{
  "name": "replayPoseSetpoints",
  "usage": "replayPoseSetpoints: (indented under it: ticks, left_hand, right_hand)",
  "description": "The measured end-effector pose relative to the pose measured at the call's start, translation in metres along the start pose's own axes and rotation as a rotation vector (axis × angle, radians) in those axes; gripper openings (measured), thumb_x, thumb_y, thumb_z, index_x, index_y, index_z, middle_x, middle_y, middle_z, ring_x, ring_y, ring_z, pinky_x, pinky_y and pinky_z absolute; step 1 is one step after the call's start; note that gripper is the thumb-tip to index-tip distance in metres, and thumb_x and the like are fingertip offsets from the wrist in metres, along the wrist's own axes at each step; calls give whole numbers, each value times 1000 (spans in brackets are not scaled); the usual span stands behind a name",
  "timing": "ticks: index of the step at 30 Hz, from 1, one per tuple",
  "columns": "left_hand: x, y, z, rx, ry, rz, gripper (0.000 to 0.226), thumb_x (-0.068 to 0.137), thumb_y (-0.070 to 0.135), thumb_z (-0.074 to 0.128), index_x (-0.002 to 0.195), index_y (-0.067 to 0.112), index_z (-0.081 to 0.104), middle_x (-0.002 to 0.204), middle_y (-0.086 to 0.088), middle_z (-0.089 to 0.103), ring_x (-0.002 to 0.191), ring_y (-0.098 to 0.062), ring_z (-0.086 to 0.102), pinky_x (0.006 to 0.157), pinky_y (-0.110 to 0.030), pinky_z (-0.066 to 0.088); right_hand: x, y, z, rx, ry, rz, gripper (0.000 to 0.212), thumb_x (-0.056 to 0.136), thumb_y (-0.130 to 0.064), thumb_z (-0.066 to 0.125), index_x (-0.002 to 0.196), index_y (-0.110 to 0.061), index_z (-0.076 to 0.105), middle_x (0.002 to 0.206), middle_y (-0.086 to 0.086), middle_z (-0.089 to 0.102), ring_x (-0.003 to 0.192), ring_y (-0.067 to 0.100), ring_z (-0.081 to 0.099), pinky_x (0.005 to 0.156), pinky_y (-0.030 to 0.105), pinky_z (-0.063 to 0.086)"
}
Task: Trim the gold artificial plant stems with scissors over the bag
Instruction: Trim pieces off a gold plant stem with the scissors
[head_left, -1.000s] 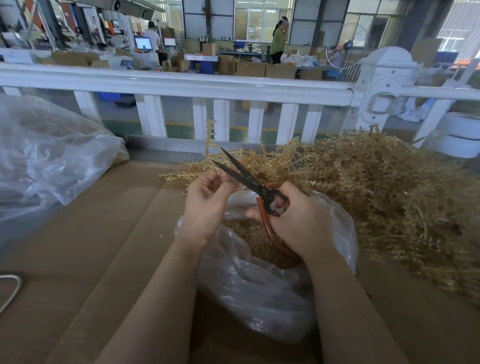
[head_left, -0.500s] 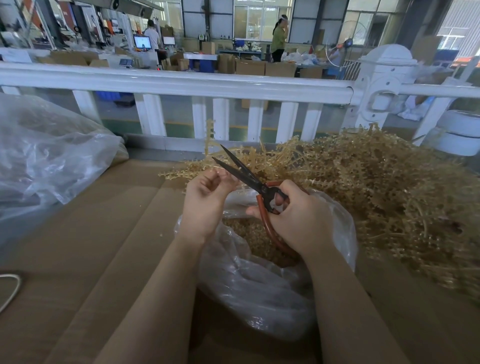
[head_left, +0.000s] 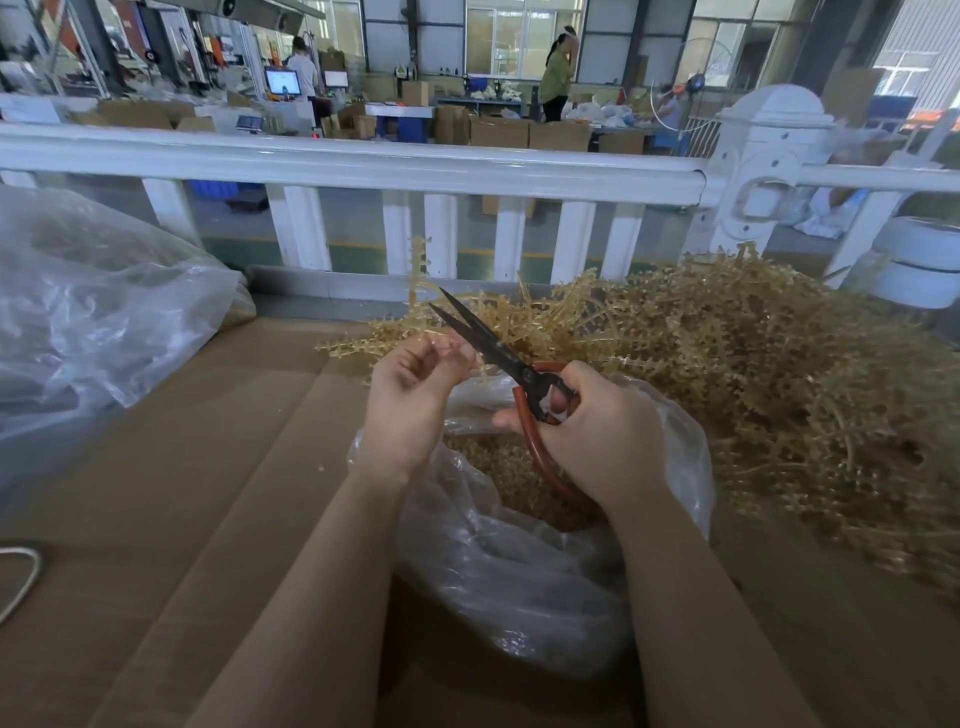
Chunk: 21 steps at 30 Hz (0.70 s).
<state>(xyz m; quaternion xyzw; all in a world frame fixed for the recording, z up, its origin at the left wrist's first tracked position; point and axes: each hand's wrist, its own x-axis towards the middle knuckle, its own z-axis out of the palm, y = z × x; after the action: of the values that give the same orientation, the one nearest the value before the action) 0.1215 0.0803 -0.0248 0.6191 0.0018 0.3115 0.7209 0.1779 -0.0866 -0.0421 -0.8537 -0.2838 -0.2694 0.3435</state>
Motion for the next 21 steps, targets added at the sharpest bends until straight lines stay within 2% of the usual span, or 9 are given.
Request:
replayPoseSetpoints:
  ticks: [2,3,5,8,10,13,15,18,21]
  left_hand:
    - [-1,0,1,-2,-14,-21,10,94,1,61,85,2,62,70,5,63,69,-6,59,78,-22,52]
    - [-1,-1,1,2,-22,-31,10,94,1,61,85,2,63,69,6,64,69,-6,59,78,-22,52]
    - [-2,-3,1,18,-33,-43,10,93,2,62,84,3,65,70,5,66,70,-6,61,77,-20,52]
    - [-1,-5,1,69,-106,-53,16,92,1,63,80,10,69,71,5,69,70,-5,63,72,-16,51]
    - [-2,-6,2,71,-190,-67,22,91,0,64,76,14,71,72,2,70,70,-7,64,70,-16,50]
    - [-1,-7,4,86,-250,-64,23,91,-2,63,75,13,71,76,-1,72,72,-8,66,70,-16,50]
    - [-1,-8,5,70,-240,-67,20,90,-4,64,79,12,69,77,-1,73,72,-8,68,69,-16,51]
    - [-2,-9,5,5,-188,-80,10,91,3,66,87,11,68,77,0,73,71,-10,69,68,-18,52]
    - [-2,-9,6,31,-102,-70,9,93,6,65,87,11,69,75,3,72,70,-7,66,68,-18,51]
  right_hand:
    - [-1,1,2,27,5,24,51,67,-81,66,71,-32,52,59,-16,55,58,-1,55,50,12,41]
    - [-1,1,4,51,4,47,52,68,-80,67,69,-30,53,59,-15,57,65,1,59,56,11,45]
    - [0,0,5,128,-18,121,51,68,-79,68,72,-29,60,62,-15,62,74,-2,62,60,11,47]
    - [4,-3,5,336,-107,256,47,67,-75,66,79,-30,69,72,-18,70,67,0,66,58,21,54]
    - [5,-4,7,464,-155,295,31,74,-59,74,79,-28,72,73,-15,72,66,4,68,60,27,56]
    - [7,-3,11,566,-211,302,8,85,-31,79,82,-26,74,75,-12,74,69,3,70,60,18,52]
    - [7,-2,11,605,-225,295,7,86,-25,79,81,-27,74,74,-13,74,69,2,70,57,12,49]
    - [6,0,11,628,-221,278,11,85,-22,78,79,-29,73,74,-14,74,69,1,70,58,11,49]
    - [5,-2,11,559,-226,294,9,84,-31,79,79,-26,73,72,-13,73,68,3,69,63,22,55]
